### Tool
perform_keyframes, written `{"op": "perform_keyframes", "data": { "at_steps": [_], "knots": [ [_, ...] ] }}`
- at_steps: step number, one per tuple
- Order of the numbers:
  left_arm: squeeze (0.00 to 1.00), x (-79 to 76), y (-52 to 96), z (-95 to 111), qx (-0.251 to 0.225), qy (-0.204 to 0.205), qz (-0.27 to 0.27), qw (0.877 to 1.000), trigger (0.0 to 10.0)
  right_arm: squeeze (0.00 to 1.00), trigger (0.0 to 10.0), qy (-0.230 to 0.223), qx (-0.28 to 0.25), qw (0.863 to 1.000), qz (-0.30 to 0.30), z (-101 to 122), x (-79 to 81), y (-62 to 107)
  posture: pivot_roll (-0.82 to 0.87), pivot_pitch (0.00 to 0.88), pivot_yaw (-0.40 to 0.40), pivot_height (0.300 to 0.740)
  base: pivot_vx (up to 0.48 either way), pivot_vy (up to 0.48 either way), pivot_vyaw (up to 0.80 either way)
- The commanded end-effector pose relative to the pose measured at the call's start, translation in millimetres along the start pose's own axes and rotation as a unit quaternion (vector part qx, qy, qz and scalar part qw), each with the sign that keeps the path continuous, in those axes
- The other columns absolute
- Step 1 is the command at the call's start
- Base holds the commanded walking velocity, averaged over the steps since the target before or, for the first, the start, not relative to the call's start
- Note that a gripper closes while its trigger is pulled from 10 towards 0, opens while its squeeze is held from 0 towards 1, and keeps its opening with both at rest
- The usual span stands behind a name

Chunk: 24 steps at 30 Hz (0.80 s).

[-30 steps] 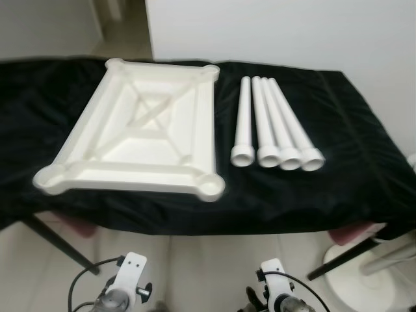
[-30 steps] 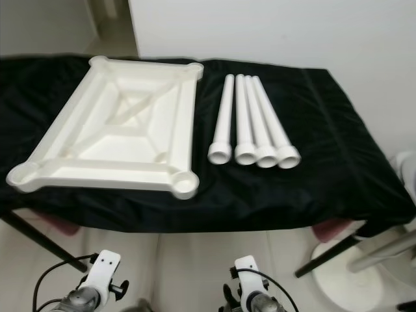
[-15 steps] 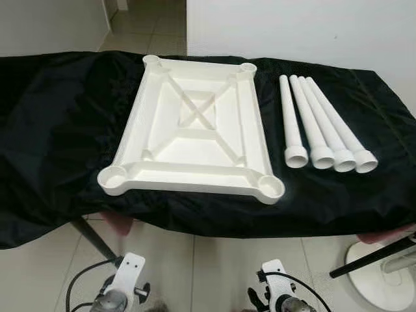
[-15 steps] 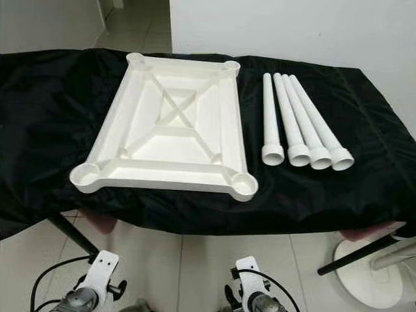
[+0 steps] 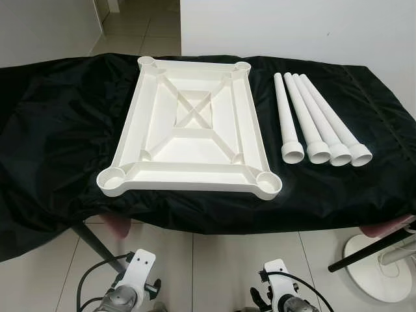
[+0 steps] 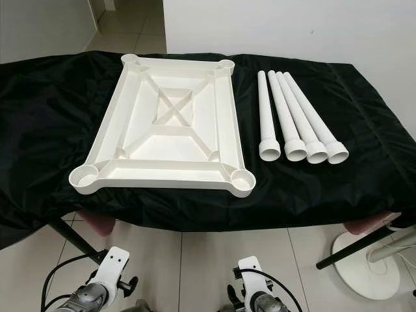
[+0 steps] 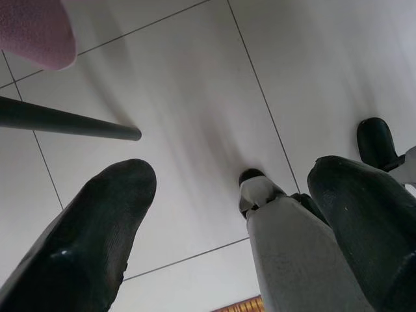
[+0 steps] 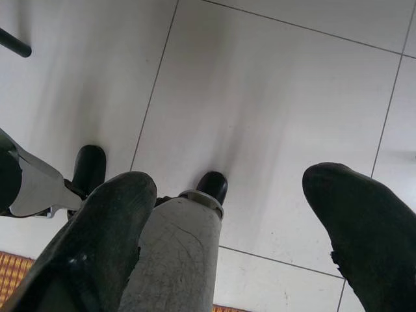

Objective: Building children table

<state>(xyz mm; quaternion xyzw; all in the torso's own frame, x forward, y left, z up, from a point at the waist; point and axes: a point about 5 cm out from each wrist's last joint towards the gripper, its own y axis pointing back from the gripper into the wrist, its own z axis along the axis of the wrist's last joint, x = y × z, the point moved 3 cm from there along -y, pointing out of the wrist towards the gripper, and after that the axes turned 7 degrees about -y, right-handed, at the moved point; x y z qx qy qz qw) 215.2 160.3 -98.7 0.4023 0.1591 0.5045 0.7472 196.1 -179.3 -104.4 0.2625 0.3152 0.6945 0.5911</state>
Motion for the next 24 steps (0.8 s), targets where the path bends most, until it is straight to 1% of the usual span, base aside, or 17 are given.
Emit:
{"op": "perform_keyframes", "data": {
  "at_steps": [1,2,5,8,9,10,13,15,16,17,21,22,23,24],
  "knots": [
    [0.0,-1.9,-0.5,2,-0.003,0.001,-0.006,1.0,10.0,0.0,10.0,-0.004,0.011,1.0,-0.006,-5,-2.9,1.1,-0.04,0.0,0.009,0.74,0.0,-0.48,0.0],
    [0.0,-2.0,-0.9,4,-0.007,0.003,-0.006,1.0,10.0,0.0,10.0,-0.003,0.012,1.0,-0.006,-5,-2.9,1.1,-0.04,0.0,0.008,0.74,0.0,-0.45,0.0],
    [0.0,-1.4,-1.7,10,-0.024,0.01,-0.004,1.0,10.0,0.0,10.0,-0.002,0.012,1.0,-0.006,-5,-3.0,1.2,-0.04,0.0,0.005,0.74,0.0,0.0,0.0],
    [0.0,-1.7,-1.9,12,-0.027,0.009,-0.005,1.0,10.0,0.0,10.0,-0.002,0.012,1.0,-0.006,-5,-3.1,1.3,-0.04,0.0,0.005,0.74,0.0,0.0,0.0],
    [0.0,-2.0,-2.1,13,-0.031,0.005,-0.005,1.0,10.0,0.0,10.0,-0.001,0.012,1.0,-0.006,-5,-3.2,1.3,-0.04,0.0,0.001,0.74,0.0,0.0,0.0],
    [0.0,-1.8,-2.4,15,-0.032,-0.009,-0.005,0.999,10.0,0.0,10.0,-0.002,0.013,1.0,-0.006,-6,-3.5,1.5,-0.04,0.0,0.002,0.74,0.0,0.0,0.0],
    [0.0,-0.8,-2.5,18,-0.04,-0.009,-0.008,0.999,10.0,0.0,10.0,-0.004,0.011,1.0,-0.006,-6,-4.7,1.9,-0.04,0.0,-0.001,0.74,0.0,0.0,0.0],
    [0.0,0.7,-1.7,21,-0.054,0.01,-0.019,0.998,10.0,0.0,10.0,-0.009,0.006,1.0,-0.007,-4,-6.6,2.0,-0.04,0.0,-0.001,0.74,0.0,0.0,0.0],
    [0.0,0.7,-1.7,21,-0.054,0.01,-0.019,0.998,10.0,0.0,10.0,-0.009,0.006,1.0,-0.007,-4,-6.6,2.0,-0.04,0.0,-0.001,0.74,0.0,0.0,0.0],
    [1.0,0.7,-0.8,23,-0.067,0.024,-0.03,0.997,10.0,1.0,10.0,-0.018,-0.001,1.0,-0.001,-2,-6.6,2.0,-0.04,0.0,-0.003,0.74,0.0,0.0,0.0],
    [1.0,2.7,0.7,25,-0.08,0.019,-0.034,0.996,10.0,1.0,10.0,-0.012,-0.018,1.0,0.002,4,-7.7,1.8,-0.04,0.0,-0.002,0.74,0.0,0.0,0.0],
    [1.0,2.7,1.9,27,-0.092,0.007,-0.039,0.995,10.0,1.0,10.0,-0.014,-0.029,0.999,0.008,8,-7.6,1.8,-0.04,0.0,-0.003,0.74,0.0,0.0,0.0],
    [0.45,2.2,3.0,29,-0.103,-0.008,-0.043,0.994,10.0,0.23,10.0,-0.016,-0.035,0.999,0.014,11,-7.3,1.7,-0.04,0.0,-0.002,0.74,0.0,0.0,0.0],
    [0.0,1.2,4.7,31,-0.119,-0.022,-0.049,0.991,10.0,0.0,10.0,-0.012,-0.04,0.999,0.023,13,-6.9,1.8,-0.05,0.0,-0.001,0.74,0.0,0.0,0.0]
  ]
}}
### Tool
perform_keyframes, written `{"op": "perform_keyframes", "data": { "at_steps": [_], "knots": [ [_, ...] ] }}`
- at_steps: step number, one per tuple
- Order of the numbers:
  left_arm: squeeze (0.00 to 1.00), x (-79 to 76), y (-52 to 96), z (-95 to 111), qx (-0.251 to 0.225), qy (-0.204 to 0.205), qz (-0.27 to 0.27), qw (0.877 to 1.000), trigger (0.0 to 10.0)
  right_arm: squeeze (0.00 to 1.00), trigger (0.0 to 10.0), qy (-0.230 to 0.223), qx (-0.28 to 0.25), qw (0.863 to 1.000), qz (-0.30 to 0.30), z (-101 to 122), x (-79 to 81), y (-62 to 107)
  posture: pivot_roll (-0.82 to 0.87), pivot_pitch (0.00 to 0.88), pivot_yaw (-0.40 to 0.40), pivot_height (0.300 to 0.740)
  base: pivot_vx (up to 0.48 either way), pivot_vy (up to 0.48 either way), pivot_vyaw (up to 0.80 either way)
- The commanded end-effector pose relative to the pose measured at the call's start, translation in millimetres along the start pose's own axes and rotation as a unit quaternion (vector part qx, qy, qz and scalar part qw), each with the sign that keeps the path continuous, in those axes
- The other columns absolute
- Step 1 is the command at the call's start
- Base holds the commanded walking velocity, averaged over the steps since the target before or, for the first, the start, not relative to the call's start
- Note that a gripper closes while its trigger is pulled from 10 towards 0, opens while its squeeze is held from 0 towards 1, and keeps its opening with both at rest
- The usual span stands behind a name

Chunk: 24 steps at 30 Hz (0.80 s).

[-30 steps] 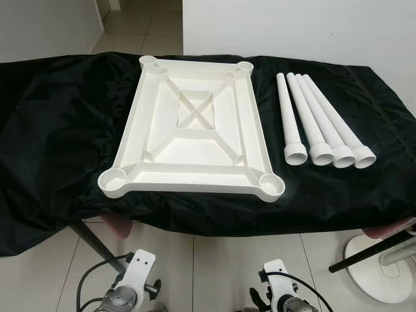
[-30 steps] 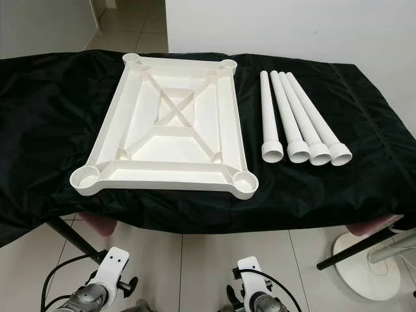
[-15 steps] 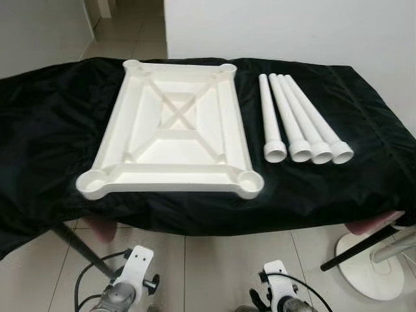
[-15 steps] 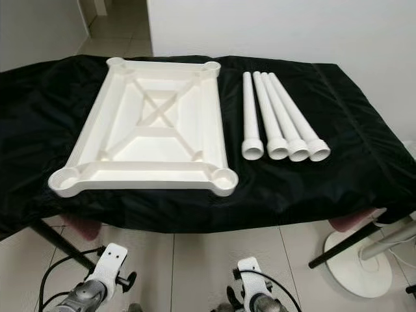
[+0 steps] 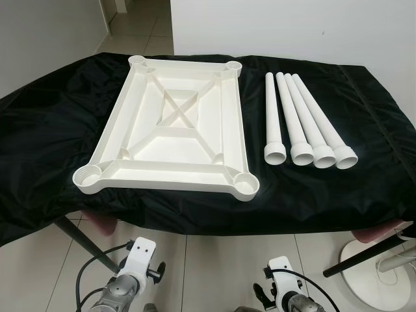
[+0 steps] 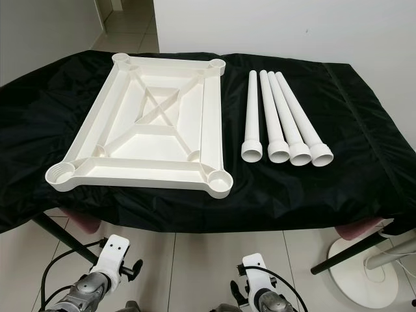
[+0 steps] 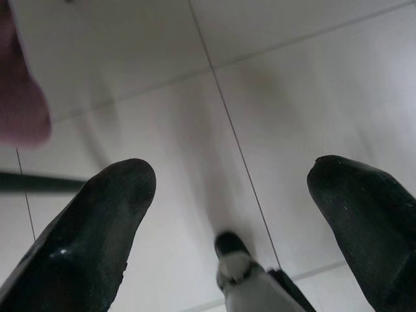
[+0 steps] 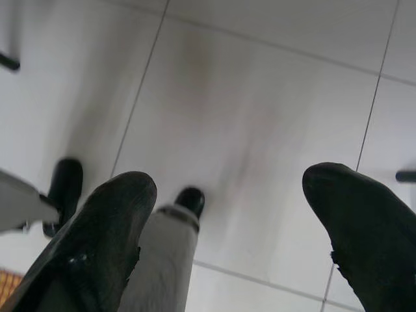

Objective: Building children table

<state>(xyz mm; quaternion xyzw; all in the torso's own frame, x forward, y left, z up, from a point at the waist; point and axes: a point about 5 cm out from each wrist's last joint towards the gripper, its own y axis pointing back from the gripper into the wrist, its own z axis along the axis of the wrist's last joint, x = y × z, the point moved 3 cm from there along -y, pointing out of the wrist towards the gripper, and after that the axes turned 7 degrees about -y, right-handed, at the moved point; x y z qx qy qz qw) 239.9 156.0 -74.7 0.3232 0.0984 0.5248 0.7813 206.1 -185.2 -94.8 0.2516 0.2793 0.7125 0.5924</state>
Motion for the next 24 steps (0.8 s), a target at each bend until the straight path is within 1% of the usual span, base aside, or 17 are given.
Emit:
{"op": "perform_keyframes", "data": {
  "at_steps": [1,5,6,7,8,9,10,11,12,14,16,17,18,19,21,22,24],
  "knots": [
    [0.0,-11.9,3.6,1,-0.02,-0.022,-0.073,0.997,10.0,0.0,10.0,0.007,-0.009,1.0,0.011,3,-0.4,0.3,-0.05,0.0,-0.001,0.74,0.0,0.0,0.0],
    [0.0,-18.6,7.6,8,-0.058,-0.039,-0.119,0.99,10.0,0.0,10.0,0.029,-0.03,0.999,0.028,13,-2.4,0.8,-0.05,0.0,-0.002,0.74,0.0,0.0,0.0],
    [0.0,-18.6,7.6,8,-0.058,-0.039,-0.119,0.99,10.0,0.0,10.0,0.029,-0.03,0.999,0.028,13,-2.4,0.8,-0.05,0.0,-0.002,0.74,0.0,0.0,0.0],
    [0.0,-19.5,10.0,12,-0.077,-0.054,-0.133,0.987,10.0,0.0,10.0,0.044,-0.041,0.997,0.04,17,-2.9,1.7,-0.04,0.0,-0.004,0.74,0.0,0.0,0.0],
    [0.0,-19.5,10.0,12,-0.077,-0.054,-0.133,0.987,10.0,0.0,10.0,0.044,-0.041,0.997,0.04,17,-2.9,1.7,-0.04,0.0,-0.004,0.74,0.0,0.0,0.0],
    [0.0,-18.5,12.1,19,-0.102,-0.075,-0.14,0.982,10.0,0.0,10.0,0.069,-0.044,0.994,0.077,18,0.7,3.9,-0.04,0.0,-0.004,0.74,0.0,0.0,0.0],
    [0.0,-18.5,12.1,19,-0.102,-0.075,-0.14,0.982,10.0,0.0,10.0,0.069,-0.044,0.994,0.077,18,0.7,3.9,-0.04,0.0,-0.004,0.74,0.0,0.0,0.0],
    [0.0,-17.9,13.5,24,-0.118,-0.081,-0.143,0.979,10.0,0.0,10.0,0.079,-0.049,0.992,0.091,19,0.8,5.7,-0.04,0.0,-0.006,0.74,0.0,0.0,0.0],
    [0.0,-17.9,13.5,24,-0.118,-0.081,-0.143,0.979,10.0,0.0,10.0,0.079,-0.049,0.992,0.091,19,0.8,5.7,-0.04,0.0,-0.006,0.74,0.0,0.0,0.0],
    [0.0,-19.0,16.3,29,-0.135,-0.093,-0.156,0.974,10.0,0.0,10.0,0.082,-0.058,0.989,0.111,20,1.4,8.5,-0.03,0.0,-0.009,0.74,0.0,0.0,0.0],
    [0.0,-22.6,25.1,35,-0.163,-0.104,-0.197,0.961,10.0,0.0,10.0,0.077,-0.087,0.982,0.152,30,3.3,12.6,-0.04,0.0,-0.01,0.74,0.0,0.0,0.0],
    [0.0,-23.6,28.7,37,-0.172,-0.11,-0.209,0.956,10.0,0.0,10.0,0.075,-0.097,0.978,0.166,35,3.6,14.0,-0.04,0.0,-0.012,0.74,0.0,0.0,0.0],
    [0.0,-23.6,28.7,37,-0.172,-0.11,-0.209,0.956,10.0,0.0,10.0,0.075,-0.097,0.978,0.166,35,3.6,14.0,-0.04,0.0,-0.012,0.74,0.0,0.0,0.0],
    [0.0,-24.6,31.8,39,-0.179,-0.117,-0.219,0.952,10.0,0.0,10.0,0.077,-0.107,0.975,0.177,40,3.8,15.3,-0.04,0.0,-0.012,0.74,0.0,0.0,0.0],
    [0.0,-30.5,39.6,40,-0.185,-0.133,-0.256,0.94,10.0,0.0,10.0,0.087,-0.118,0.967,0.207,48,5.5,18.2,-0.04,0.003,-0.009,0.74,0.0,0.0,0.0],
    [0.0,-30.5,39.6,40,-0.185,-0.133,-0.256,0.94,10.0,0.0,10.0,0.087,-0.118,0.967,0.207,48,5.5,18.2,-0.04,0.003,-0.009,0.74,0.0,0.0,0.0],
    [0.0,-36.3,49.7,42,-0.191,-0.144,-0.291,0.926,10.0,0.0,10.0,0.095,-0.128,0.957,0.244,57,8.4,22.8,-0.04,0.007,-0.009,0.74,0.0,0.0,0.0]
  ]
}}
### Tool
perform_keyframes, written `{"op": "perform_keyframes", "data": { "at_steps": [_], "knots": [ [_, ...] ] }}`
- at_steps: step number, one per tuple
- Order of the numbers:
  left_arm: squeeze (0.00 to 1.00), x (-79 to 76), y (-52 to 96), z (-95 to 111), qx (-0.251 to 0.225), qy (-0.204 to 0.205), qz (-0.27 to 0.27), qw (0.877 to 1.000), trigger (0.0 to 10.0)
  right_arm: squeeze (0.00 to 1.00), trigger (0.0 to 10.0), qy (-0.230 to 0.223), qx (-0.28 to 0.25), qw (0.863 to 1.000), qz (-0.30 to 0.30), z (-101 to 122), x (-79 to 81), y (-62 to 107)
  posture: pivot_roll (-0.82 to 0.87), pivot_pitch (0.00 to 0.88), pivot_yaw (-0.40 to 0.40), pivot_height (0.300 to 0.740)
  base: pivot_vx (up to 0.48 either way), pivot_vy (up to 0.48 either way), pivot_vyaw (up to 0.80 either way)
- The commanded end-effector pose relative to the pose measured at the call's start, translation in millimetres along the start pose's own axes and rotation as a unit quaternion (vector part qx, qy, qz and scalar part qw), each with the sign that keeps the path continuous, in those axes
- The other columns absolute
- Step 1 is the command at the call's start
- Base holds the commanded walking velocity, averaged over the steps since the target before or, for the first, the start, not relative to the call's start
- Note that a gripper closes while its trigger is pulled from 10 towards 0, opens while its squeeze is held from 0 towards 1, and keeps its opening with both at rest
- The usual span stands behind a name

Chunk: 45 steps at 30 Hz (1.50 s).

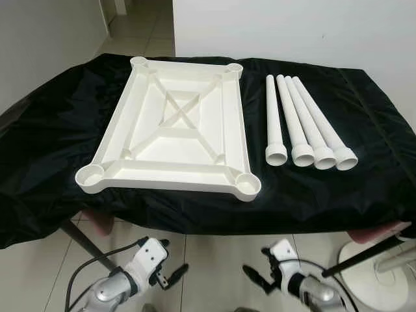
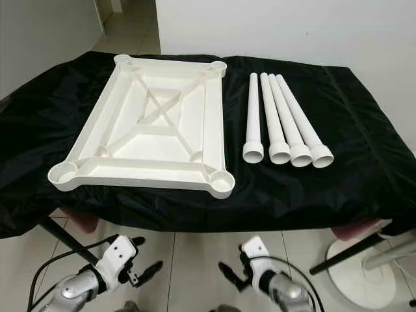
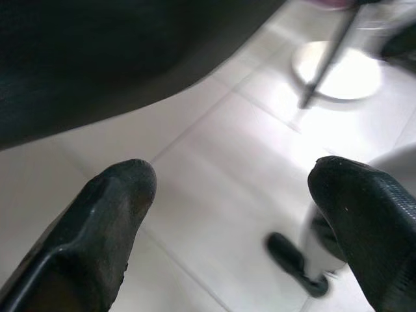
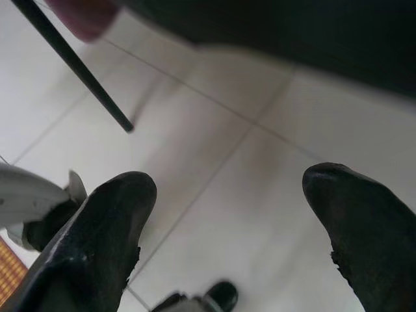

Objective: Building children table

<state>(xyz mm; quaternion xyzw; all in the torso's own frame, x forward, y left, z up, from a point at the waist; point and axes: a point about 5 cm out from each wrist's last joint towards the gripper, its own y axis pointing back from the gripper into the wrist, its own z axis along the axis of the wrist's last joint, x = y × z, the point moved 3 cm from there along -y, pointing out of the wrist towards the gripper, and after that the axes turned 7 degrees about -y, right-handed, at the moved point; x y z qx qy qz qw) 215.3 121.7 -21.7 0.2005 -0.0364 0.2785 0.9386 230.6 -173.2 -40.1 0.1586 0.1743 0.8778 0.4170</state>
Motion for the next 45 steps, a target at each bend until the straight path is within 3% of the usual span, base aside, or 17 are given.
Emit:
{"op": "perform_keyframes", "data": {
  "at_steps": [1,3,5,13,15,16,19,25,27,28,29,32,35,40,42,43,45],
  "knots": [
    [0.0,-7.6,3.3,3,-0.006,0.0,-0.05,0.999,10.0,0.0,10.0,-0.002,0.002,1.0,0.021,1,0.9,3.5,-0.04,0.007,-0.009,0.74,0.0,0.0,0.0],
    [0.0,-15.3,10.2,18,-0.02,-0.013,-0.1,0.995,10.0,0.0,10.0,0.012,-0.011,0.996,0.086,17,7.3,7.4,-0.03,0.021,-0.011,0.74,0.0,0.0,0.0],
    [0.0,-15.3,10.2,18,-0.02,-0.013,-0.1,0.995,10.0,0.0,10.0,0.012,-0.011,0.996,0.086,17,7.3,7.4,-0.03,0.021,-0.011,0.74,0.0,0.0,0.0],
    [0.0,-6.1,15.3,52,-0.065,-0.002,-0.103,0.993,10.0,0.0,10.0,0.033,-0.021,0.982,0.185,39,25.3,21.1,-0.03,0.024,-0.013,0.74,0.0,0.0,0.0],
    [0.0,2.6,23.0,82,-0.105,-0.001,-0.115,0.988,10.0,0.0,10.0,0.052,-0.039,0.97,0.233,60,35.5,31.0,-0.03,0.026,-0.015,0.74,0.0,0.0,0.0],
    [0.0,2.6,23.0,82,-0.105,-0.001,-0.115,0.988,10.0,0.0,10.0,0.052,-0.039,0.97,0.233,60,35.5,31.0,-0.03,0.026,-0.015,0.74,0.0,0.0,0.0],
    [0.0,8.7,33.9,120,-0.155,0.017,-0.122,0.98,10.0,0.0,10.0,0.077,-0.051,0.955,0.283,83,49.7,42.3,-0.03,0.023,-0.015,0.74,0.0,0.0,0.0],
    [0.0,13.2,39.2,142,-0.184,0.027,-0.114,0.976,10.0,0.0,10.0,0.086,-0.094,0.948,0.293,111,52.3,47.5,-0.03,0.021,-0.015,0.74,0.0,0.0,0.0],
    [0.0,16.3,41.0,148,-0.193,0.032,-0.106,0.975,10.0,0.0,10.0,0.084,-0.112,0.947,0.289,124,51.5,48.9,-0.03,0.018,-0.014,0.74,0.0,0.0,0.0],
    [0.0,20.8,43.2,157,-0.208,0.045,-0.092,0.973,10.0,0.0,10.0,0.084,-0.142,0.947,0.277,141,48.1,49.8,-0.03,0.016,-0.015,0.74,0.0,0.0,0.0],
    [0.0,20.8,43.2,157,-0.208,0.045,-0.092,0.973,10.0,0.0,10.0,0.084,-0.142,0.947,0.277,141,48.1,49.8,-0.03,0.016,-0.015,0.74,0.0,0.0,0.0],
    [0.0,33.5,44.3,175,-0.228,0.071,-0.04,0.97,10.0,0.0,10.0,0.067,-0.218,0.949,0.215,178,32.3,50.4,-0.03,0.014,-0.018,0.74,0.0,0.0,0.0],
    [0.0,38.5,43.3,180,-0.232,0.078,-0.021,0.969,10.0,0.0,10.0,0.058,-0.243,0.95,0.189,188,25.7,50.2,-0.02,0.015,-0.024,0.74,0.0,0.0,0.0],
    [0.0,60.3,36.6,190,-0.242,0.104,0.058,0.963,10.0,0.0,10.0,0.008,-0.3,0.951,0.074,211,0.0,43.6,-0.03,0.011,-0.02,0.74,0.0,0.0,0.0],
    [0.0,60.3,36.6,190,-0.242,0.104,0.058,0.963,10.0,0.0,10.0,0.008,-0.3,0.951,0.074,211,0.0,43.6,-0.03,0.011,-0.02,0.74,0.0,0.0,0.0],
    [0.0,72.4,29.9,190,-0.239,0.109,0.107,0.959,10.0,0.0,10.0,-0.024,-0.32,0.947,-0.002,219,-15.8,37.5,-0.04,0.007,-0.017,0.74,0.0,0.0,0.0],
    [0.0,76.7,26.2,187,-0.228,0.106,0.125,0.96,10.0,0.0,10.0,-0.024,-0.328,0.944,-0.037,223,-21.3,35.7,-0.04,0.002,-0.012,0.74,0.0,0.0,0.0]
  ]
}}
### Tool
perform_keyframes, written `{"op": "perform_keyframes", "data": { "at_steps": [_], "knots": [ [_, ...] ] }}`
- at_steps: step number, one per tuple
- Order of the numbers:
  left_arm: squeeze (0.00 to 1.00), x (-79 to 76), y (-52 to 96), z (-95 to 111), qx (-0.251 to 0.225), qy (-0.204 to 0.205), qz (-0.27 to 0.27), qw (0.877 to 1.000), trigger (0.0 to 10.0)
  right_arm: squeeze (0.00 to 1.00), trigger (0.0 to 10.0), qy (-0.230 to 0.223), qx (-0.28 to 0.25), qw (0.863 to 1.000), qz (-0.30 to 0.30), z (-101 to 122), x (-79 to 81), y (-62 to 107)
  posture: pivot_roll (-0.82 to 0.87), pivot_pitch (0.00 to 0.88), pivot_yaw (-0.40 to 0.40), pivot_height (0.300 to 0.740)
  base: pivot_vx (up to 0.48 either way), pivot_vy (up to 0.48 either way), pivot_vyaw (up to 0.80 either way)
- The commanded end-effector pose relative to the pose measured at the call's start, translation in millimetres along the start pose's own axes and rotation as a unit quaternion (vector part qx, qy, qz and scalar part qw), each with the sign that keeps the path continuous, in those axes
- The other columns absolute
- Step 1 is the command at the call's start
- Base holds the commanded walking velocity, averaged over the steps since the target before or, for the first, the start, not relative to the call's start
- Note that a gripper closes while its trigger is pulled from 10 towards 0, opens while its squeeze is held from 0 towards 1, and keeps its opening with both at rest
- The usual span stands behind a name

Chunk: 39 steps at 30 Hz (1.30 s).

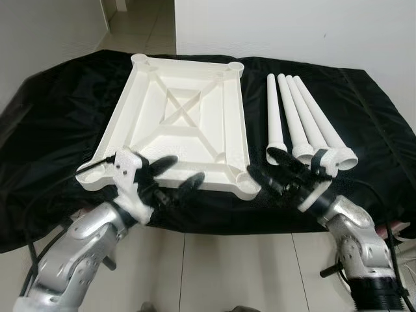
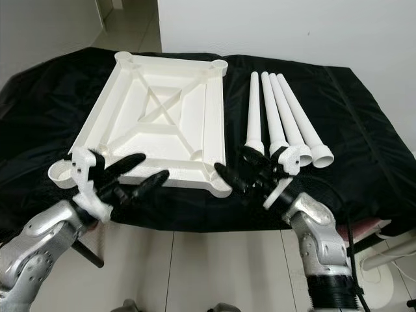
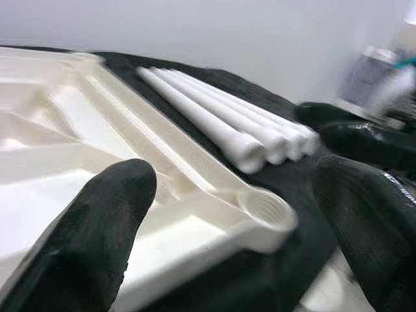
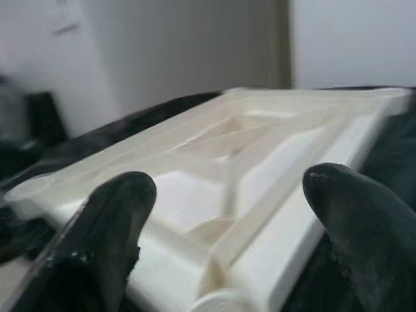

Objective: Building children table

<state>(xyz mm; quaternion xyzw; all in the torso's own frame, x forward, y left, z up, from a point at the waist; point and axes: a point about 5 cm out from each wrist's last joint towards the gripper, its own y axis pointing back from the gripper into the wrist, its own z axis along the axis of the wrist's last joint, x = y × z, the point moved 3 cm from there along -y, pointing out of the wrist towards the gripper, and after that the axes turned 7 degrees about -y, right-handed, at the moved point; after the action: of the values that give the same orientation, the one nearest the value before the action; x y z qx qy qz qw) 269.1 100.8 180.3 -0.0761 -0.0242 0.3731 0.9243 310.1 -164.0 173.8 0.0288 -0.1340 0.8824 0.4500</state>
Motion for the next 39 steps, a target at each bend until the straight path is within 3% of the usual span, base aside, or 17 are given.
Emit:
{"op": "perform_keyframes", "data": {
  "at_steps": [1,6,8,9,10,15,19,21,23,29,30,31,32,34,39],
  "knots": [
    [0.0,11.0,-1.0,-10,0.026,-0.012,0.044,0.999,10.0,0.0,10.0,0.015,-0.003,0.998,-0.067,0,-14.3,0.0,-0.04,0.002,-0.01,0.74,0.0,0.0,0.0],
    [0.0,17.2,-5.4,-13,0.033,-0.02,0.072,0.997,10.0,0.0,10.0,0.033,-0.021,0.992,-0.118,5,-22.6,-2.5,-0.05,0.0,-0.008,0.74,0.0,0.0,0.0],
    [0.0,25.5,-12.9,-6,0.012,-0.03,0.106,0.994,10.0,0.0,10.0,0.06,-0.055,0.981,-0.177,14,-31.6,-3.0,-0.05,0.0,-0.007,0.74,0.0,0.0,0.0],
    [0.0,25.5,-12.9,-6,0.012,-0.03,0.106,0.994,10.0,0.0,10.0,0.06,-0.055,0.981,-0.177,14,-31.6,-3.0,-0.05,0.0,-0.007,0.74,0.0,0.0,0.0],
    [0.0,35.0,-18.4,-3,0.004,-0.039,0.145,0.989,10.0,0.0,10.0,0.063,-0.077,0.973,-0.208,19,-33.2,-3.3,-0.06,0.0,0.001,0.74,0.0,0.0,0.0],
    [0.0,39.0,-19.6,-9,0.019,-0.062,0.168,0.984,10.0,0.0,10.0,0.061,-0.083,0.969,-0.224,17,-32.5,-1.3,-0.06,0.0,0.005,0.74,0.0,0.0,0.0],
    [0.0,34.1,-31.1,-10,0.022,-0.076,0.201,0.976,10.0,0.0,10.0,0.092,-0.059,0.964,-0.244,7,-33.2,2.3,-0.06,0.0,0.016,0.74,0.0,0.0,0.0],
    [0.0,34.5,-40.9,-8,0.017,-0.059,0.247,0.967,10.0,0.0,10.0,0.091,-0.05,0.962,-0.252,1,-33.1,1.1,-0.06,0.0,0.019,0.74,0.0,0.0,0.0],
    [0.0,34.4,-45.3,-5,0.008,-0.051,0.257,0.965,10.0,0.0,10.0,0.098,-0.049,0.96,-0.256,0,-31.9,-0.1,-0.06,0.0,0.022,0.74,0.0,0.0,0.0],
    [0.0,50.0,-49.8,8,-0.017,-0.027,0.309,0.951,10.0,0.0,10.0,0.104,-0.053,0.958,-0.261,-4,-26.8,-4.4,-0.06,0.0,0.016,0.74,0.0,0.0,0.0],
    [0.0,56.5,-48.3,13,-0.021,-0.059,0.323,0.944,10.0,0.0,10.0,0.106,-0.055,0.957,-0.264,-4,-25.0,-5.6,-0.06,0.0,0.016,0.74,0.0,0.0,0.0],
    [0.0,57.4,-47.8,17,-0.023,-0.099,0.311,0.945,10.0,0.0,10.0,0.113,-0.06,0.955,-0.267,-3,-23.2,-6.6,-0.06,0.0,0.016,0.74,0.0,0.0,0.0],
    [0.0,57.4,-47.8,17,-0.023,-0.099,0.311,0.945,10.0,0.0,10.0,0.113,-0.06,0.955,-0.267,-3,-23.2,-6.6,-0.06,0.0,0.016,0.74,0.0,0.0,0.0],
    [0.0,53.5,-43.6,17,-0.021,-0.142,0.273,0.951,10.0,0.0,10.0,0.116,-0.071,0.952,-0.276,0,-21.3,-7.2,-0.07,0.0,0.01,0.74,0.0,0.0,0.0],
    [0.0,47.2,-38.3,14,-0.025,-0.132,0.246,0.96,10.0,0.0,10.0,0.13,-0.081,0.947,-0.281,4,-19.9,-6.0,-0.07,0.0,0.01,0.74,0.0,0.0,0.0]
  ]
}}
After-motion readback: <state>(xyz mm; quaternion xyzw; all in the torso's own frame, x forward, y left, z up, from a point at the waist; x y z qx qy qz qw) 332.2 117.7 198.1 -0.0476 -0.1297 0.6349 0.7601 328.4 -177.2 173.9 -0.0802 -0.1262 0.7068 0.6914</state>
